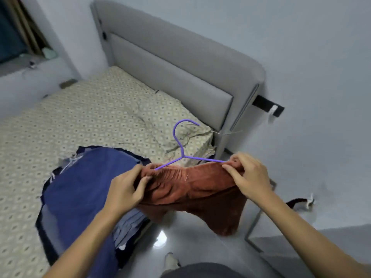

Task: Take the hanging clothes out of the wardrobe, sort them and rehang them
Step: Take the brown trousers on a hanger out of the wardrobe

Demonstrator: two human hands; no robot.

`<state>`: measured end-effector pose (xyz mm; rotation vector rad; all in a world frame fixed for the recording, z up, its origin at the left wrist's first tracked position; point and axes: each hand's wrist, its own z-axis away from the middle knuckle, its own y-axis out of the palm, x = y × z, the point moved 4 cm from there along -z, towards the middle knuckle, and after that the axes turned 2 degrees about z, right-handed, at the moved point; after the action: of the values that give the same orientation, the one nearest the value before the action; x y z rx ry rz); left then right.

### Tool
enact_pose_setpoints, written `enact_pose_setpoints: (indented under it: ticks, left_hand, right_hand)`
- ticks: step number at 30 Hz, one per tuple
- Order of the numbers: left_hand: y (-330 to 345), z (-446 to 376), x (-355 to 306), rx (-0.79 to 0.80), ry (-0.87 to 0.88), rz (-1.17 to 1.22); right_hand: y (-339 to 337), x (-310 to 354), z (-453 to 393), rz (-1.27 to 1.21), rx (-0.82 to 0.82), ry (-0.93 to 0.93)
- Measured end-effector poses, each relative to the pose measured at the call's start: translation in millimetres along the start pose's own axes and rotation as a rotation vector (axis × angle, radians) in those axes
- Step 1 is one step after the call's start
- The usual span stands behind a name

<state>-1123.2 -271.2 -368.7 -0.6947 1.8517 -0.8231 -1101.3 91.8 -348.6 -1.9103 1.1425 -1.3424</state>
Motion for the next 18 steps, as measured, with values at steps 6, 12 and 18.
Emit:
enact_pose_setpoints:
  ticks: [6, 12, 18]
  left_hand:
    - [-56, 71, 68, -0.136, -0.286, -0.086]
    - [-93, 127, 86, -0.262, -0.531, -0.181]
    - [-127, 149, 101, -0.402, -0.711, -0.310]
  right_hand:
    - [100, 77, -63, -0.123, 0.204, -0.227]
    - [170, 146, -101, -0.251, 0.384, -0.439]
    - [222, 220, -135, -0.347, 0.496, -0.604]
